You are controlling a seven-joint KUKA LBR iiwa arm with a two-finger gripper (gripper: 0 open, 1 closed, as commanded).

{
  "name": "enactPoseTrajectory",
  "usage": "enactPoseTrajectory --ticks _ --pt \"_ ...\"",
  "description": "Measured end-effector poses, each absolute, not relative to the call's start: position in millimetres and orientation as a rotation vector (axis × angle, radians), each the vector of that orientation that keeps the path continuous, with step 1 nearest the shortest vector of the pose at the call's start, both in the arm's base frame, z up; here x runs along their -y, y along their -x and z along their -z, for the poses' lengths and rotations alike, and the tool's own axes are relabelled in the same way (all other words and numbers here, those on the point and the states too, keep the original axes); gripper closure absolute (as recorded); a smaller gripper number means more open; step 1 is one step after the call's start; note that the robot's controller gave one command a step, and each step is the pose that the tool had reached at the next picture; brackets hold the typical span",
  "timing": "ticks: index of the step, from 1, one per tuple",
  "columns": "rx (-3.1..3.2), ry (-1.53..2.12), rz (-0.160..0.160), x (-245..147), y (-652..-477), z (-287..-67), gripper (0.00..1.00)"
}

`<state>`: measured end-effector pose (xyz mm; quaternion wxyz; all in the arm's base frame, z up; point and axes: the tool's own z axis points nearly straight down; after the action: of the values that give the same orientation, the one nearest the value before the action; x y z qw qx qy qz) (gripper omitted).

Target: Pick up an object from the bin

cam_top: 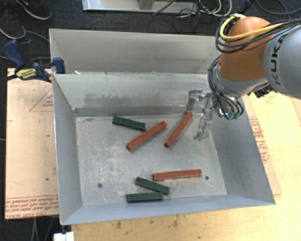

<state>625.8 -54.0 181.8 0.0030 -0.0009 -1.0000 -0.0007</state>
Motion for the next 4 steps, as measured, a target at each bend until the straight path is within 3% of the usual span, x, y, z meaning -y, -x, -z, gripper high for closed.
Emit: enactPoseTrajectory --ticks 1,2,3,4 --pt "3.064 -0.685 0.003 47.3 -632.4 -68.7 0.00" --pt "3.042 -0.809 -0.001 49.6 -631.0 -101.6 0.00" --pt "2.966 -1.048 -0.001 50.9 -638.7 -103.7 0.00" --pt "2.829 -1.367 0.003 56.1 -638.2 -69.2 0.00"
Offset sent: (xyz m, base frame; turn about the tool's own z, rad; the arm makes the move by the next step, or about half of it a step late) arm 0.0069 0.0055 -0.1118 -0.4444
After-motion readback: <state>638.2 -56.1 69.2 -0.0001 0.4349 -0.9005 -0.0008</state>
